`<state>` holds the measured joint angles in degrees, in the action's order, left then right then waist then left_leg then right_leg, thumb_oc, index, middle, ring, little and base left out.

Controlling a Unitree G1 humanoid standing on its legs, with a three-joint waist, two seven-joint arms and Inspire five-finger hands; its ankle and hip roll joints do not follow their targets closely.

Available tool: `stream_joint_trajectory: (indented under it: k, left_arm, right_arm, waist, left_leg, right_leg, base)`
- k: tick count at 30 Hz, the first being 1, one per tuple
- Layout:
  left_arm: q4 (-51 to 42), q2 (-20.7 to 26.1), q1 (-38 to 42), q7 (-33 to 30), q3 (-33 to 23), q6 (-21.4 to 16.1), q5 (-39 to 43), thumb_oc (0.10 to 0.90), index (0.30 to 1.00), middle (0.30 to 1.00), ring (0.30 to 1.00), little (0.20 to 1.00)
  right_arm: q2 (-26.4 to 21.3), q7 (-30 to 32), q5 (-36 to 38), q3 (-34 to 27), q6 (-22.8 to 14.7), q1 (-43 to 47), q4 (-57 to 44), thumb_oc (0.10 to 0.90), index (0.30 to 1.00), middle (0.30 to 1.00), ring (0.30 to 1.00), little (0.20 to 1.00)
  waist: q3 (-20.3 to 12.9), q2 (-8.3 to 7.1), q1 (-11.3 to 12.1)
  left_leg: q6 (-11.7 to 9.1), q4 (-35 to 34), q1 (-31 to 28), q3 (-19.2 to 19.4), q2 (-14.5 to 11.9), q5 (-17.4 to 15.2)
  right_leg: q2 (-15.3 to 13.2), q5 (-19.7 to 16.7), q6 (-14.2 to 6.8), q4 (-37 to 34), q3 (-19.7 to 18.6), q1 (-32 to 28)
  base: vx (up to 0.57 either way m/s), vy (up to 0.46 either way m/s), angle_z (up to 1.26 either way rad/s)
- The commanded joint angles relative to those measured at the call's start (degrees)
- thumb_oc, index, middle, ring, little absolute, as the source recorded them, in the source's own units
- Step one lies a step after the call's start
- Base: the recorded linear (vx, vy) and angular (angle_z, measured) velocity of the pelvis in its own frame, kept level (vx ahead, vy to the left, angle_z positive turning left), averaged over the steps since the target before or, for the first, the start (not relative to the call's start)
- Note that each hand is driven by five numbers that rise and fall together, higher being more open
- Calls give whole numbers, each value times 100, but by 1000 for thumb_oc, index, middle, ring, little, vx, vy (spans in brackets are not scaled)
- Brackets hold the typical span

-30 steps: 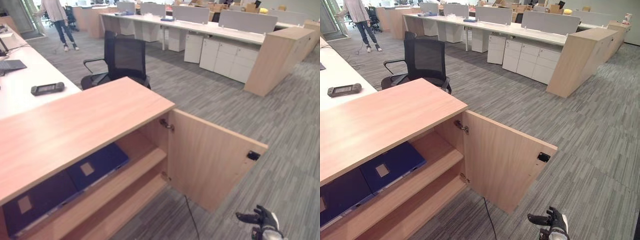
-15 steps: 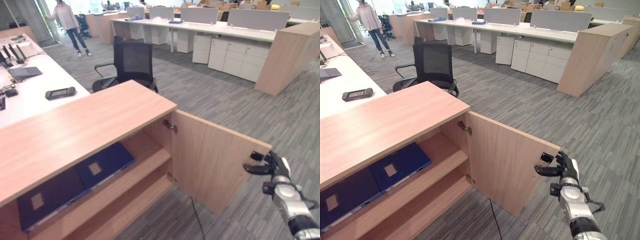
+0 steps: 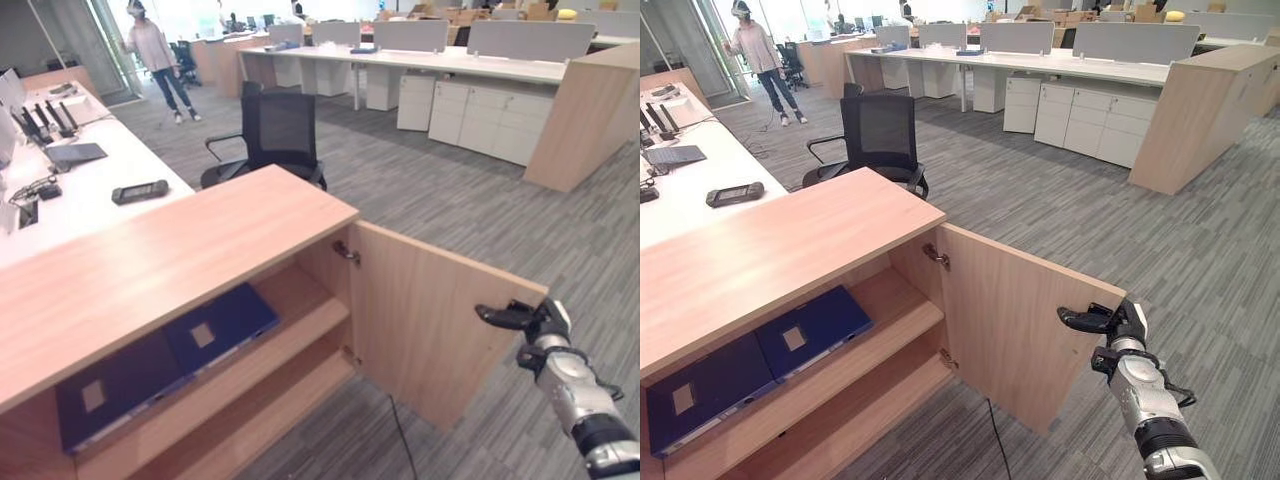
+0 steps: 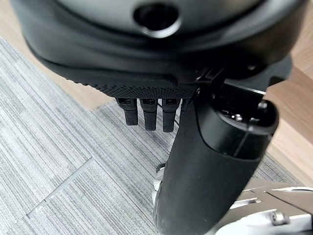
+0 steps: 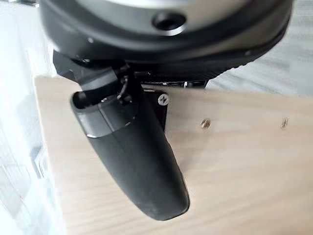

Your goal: Put the empty folder in the office cabinet

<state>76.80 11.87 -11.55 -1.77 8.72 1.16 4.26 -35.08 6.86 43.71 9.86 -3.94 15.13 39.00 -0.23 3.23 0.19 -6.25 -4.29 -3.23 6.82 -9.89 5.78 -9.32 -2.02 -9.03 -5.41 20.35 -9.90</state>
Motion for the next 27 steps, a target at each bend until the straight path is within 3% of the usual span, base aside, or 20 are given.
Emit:
stream_joint_trajectory:
  k: [1, 3, 6, 12, 20, 27]
  left_arm:
    - [137, 256, 516, 76, 8, -16, 113, 800, 900, 900, 900, 900]
    - [95, 245, 528, 92, 17, -9, 98, 800, 900, 900, 900, 900]
    - [-143, 153, 507, 177, 50, -13, 14, 800, 900, 900, 900, 900]
    - [-331, 113, 380, 191, 23, -44, 152, 800, 900, 900, 900, 900]
    - [-148, 163, 262, 128, -194, -78, 162, 800, 900, 900, 900, 900]
    - [-317, 159, 243, 293, -293, -116, 747, 800, 900, 900, 900, 900]
  right_arm:
    - [898, -1347, 1020, 781, -751, 1259, -1571, 800, 900, 900, 900, 900]
    - [1010, -1464, 1142, 931, -667, 1146, -1766, 800, 900, 900, 900, 900]
    - [1587, -1990, 1702, 1670, -362, 382, -2407, 800, 900, 900, 900, 900]
    - [2188, -2178, 2087, 2378, -92, -240, -2381, 800, 900, 900, 900, 900]
    - [2409, -2466, 2095, 3444, 400, -528, -2237, 800, 900, 900, 900, 900]
    - [2464, -2614, 1739, 3901, 640, -423, -2021, 800, 900, 900, 900, 900]
  waist:
    - [-70, -456, 426]
    - [-84, -464, 415]
    - [-91, -458, 416]
    - [-51, -488, 457]
    - [94, -620, 737]
    - [194, -578, 862]
  left_leg:
    - [81, 273, -386, -587, 129, -771]
    - [82, 275, -356, -601, 140, -758]
    - [56, 277, -349, -627, 118, -765]
    - [-11, 300, -289, -711, -23, -725]
    - [-99, 231, -203, -880, -126, -620]
    - [-130, 195, -90, -1052, -140, -530]
  right_leg:
    - [396, 624, 461, 493, -252, 281]
    - [384, 621, 461, 502, -235, 298]
    - [390, 649, 495, 511, -132, 258]
    - [522, 708, 581, 469, -47, 267]
    - [637, 725, 630, 479, 90, 281]
    - [635, 712, 644, 514, 241, 339]
  base:
    - [-3, -3, -5]
    - [-5, -11, -6]
    - [-6, -30, -1]
    - [-23, -50, -6]
    - [-30, -50, 24]
    - [-12, -24, 46]
